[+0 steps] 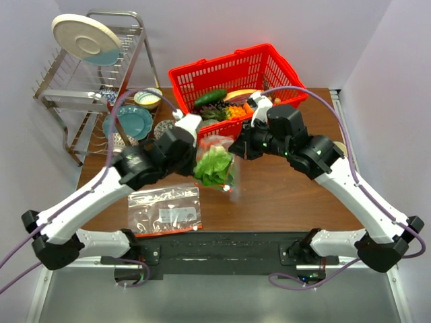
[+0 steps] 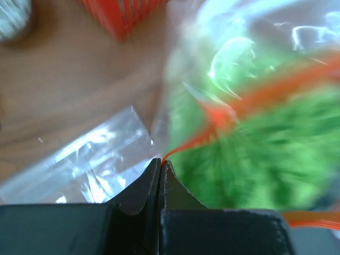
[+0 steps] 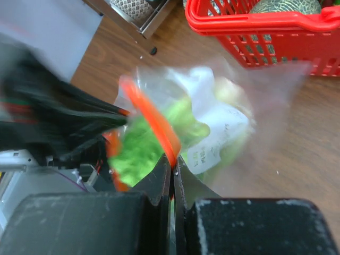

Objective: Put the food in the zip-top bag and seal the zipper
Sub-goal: Adjust the zipper food storage bag at the center of the board.

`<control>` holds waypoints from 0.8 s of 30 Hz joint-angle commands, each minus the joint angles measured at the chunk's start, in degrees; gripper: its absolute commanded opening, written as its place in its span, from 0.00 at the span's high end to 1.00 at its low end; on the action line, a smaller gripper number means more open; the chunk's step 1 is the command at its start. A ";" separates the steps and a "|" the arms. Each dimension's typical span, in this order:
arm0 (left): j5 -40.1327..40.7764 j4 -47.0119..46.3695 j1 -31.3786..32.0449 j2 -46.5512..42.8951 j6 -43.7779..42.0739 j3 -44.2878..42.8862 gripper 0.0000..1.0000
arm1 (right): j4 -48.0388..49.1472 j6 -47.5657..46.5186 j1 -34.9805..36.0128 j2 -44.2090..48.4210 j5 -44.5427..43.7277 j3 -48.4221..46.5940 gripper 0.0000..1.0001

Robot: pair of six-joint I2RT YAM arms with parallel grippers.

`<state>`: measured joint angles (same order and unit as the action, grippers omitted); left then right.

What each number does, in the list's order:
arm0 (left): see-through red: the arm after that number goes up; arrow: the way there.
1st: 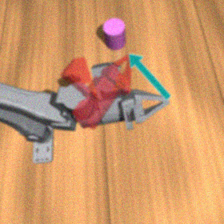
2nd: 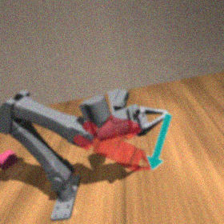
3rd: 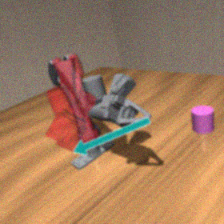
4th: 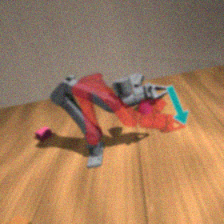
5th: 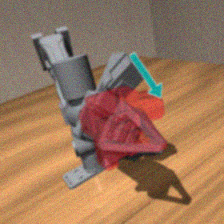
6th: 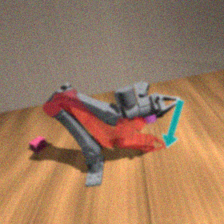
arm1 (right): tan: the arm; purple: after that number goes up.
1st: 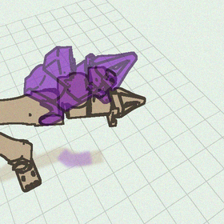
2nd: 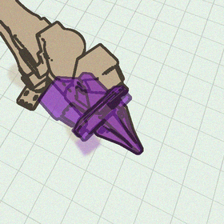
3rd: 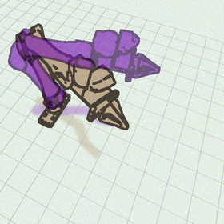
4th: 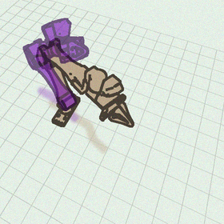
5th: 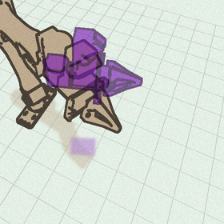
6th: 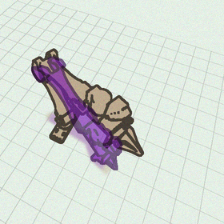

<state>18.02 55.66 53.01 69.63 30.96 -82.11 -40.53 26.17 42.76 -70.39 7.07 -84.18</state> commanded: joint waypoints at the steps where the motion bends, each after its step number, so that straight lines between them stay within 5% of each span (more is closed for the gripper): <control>1: -7.91 -8.98 -0.54 -0.01 2.08 11.79 1.00 | -4.56 -3.06 0.13 2.36 -1.09 -6.35 1.00; 9: -1.68 4.81 -0.54 1.39 0.24 -15.71 1.00 | 2.31 -0.07 0.13 4.30 3.74 13.25 1.00; 12: -3.24 1.92 -0.63 0.60 0.68 -11.26 1.00 | -1.11 -1.38 0.13 4.38 1.72 9.23 1.00; 17: -12.73 -12.92 -1.85 -1.43 2.61 8.18 1.00 | -4.90 -2.18 0.13 3.68 1.02 -3.43 1.00; 24: -6.69 -4.25 -2.21 1.57 -0.02 -7.53 1.00 | -1.84 -1.30 0.22 4.39 2.59 5.85 1.00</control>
<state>9.04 51.20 51.40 74.37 32.32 -79.26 -44.03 25.04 43.03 -65.32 8.34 -83.37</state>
